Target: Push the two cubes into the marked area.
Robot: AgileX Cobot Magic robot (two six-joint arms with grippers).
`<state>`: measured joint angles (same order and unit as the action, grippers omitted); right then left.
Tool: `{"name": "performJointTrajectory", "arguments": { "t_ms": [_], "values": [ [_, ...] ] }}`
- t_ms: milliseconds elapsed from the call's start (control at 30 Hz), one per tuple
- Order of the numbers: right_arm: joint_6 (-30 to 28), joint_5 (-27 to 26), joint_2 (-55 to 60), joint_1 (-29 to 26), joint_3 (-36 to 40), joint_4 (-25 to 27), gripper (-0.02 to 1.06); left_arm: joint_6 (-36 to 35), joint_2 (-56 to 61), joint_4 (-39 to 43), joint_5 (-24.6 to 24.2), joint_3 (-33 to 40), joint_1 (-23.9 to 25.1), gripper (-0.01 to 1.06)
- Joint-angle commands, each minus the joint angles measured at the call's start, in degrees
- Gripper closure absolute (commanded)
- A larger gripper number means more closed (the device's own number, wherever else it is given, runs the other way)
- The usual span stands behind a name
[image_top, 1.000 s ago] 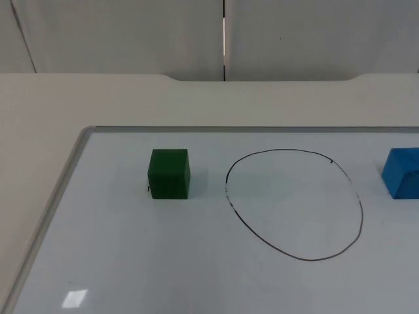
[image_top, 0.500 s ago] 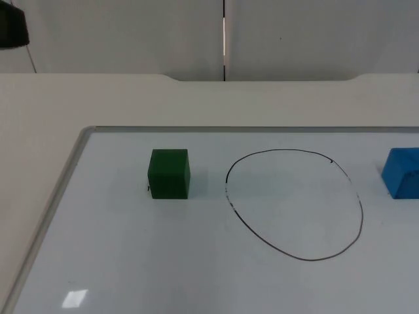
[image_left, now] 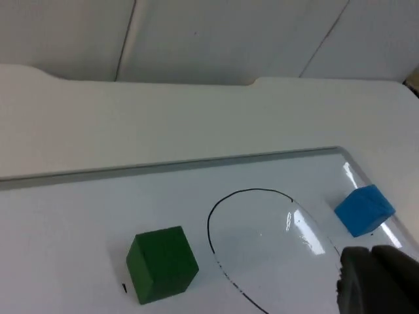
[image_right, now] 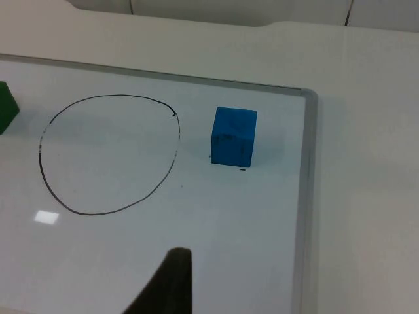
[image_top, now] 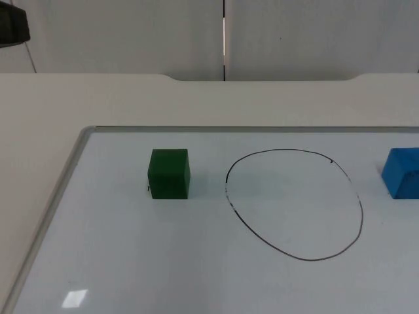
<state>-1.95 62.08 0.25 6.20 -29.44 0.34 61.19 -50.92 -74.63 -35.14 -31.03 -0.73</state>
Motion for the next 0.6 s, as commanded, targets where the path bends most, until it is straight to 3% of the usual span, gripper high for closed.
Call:
{"name": "performJointTrajectory", "arguments": {
  "t_ms": [0, 567],
  "values": [
    [-0.2, -0.3, -0.3, -0.3, 0.0, 0.0, -0.01, 3.1, -1.3, -4.4, -0.3, -0.3, 0.2, 1.05],
    [-0.2, -0.3, -0.3, -0.3, 0.0, 0.0, -0.01, 11.1, -15.8, -9.5, 3.4, -0.3, -0.1, 1.05]
  ]
}}
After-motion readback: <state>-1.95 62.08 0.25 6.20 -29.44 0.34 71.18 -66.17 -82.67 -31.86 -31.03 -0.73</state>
